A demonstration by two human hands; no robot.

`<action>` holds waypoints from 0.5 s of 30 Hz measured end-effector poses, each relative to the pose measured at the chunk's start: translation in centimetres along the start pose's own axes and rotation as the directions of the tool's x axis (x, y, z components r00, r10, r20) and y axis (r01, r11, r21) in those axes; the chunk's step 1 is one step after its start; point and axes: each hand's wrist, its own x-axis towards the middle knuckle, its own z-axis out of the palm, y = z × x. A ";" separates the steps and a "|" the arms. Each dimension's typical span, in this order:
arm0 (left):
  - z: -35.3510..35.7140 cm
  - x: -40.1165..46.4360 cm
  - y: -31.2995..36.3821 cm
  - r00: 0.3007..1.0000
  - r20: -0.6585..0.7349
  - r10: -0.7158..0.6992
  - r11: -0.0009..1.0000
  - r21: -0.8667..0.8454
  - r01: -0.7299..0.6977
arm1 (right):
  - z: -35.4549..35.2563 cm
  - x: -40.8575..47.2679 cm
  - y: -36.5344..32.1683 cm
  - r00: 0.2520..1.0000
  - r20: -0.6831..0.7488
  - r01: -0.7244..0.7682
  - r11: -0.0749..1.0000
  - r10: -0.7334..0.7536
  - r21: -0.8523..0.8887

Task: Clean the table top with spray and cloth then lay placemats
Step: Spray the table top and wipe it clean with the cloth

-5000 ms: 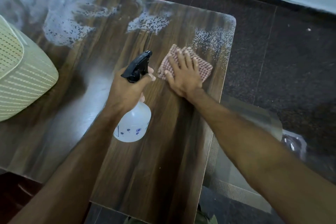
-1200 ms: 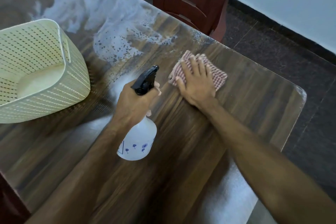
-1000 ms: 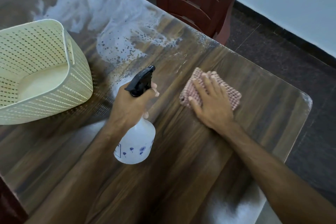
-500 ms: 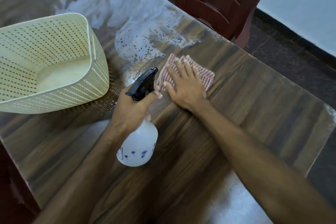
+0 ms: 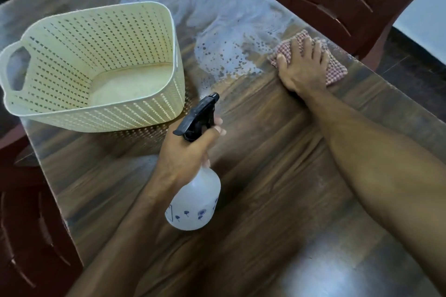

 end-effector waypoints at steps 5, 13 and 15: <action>-0.4 -0.1 -0.5 1.000 -0.013 0.011 1.000 -0.007 -0.011 | 1.1 -0.3 -6.4 0.974 0.074 0.217 0.976 -0.214 -0.032; -0.4 -1.3 -0.4 1.000 -0.012 -0.002 1.000 -0.007 0.001 | 2.7 -8.8 -8.9 0.880 0.126 0.466 0.883 -0.458 -0.044; -0.5 -1.8 -0.3 1.000 -0.014 0.008 1.000 -0.017 -0.008 | 2.8 -10.7 -8.2 0.871 0.108 0.485 0.874 -0.479 -0.039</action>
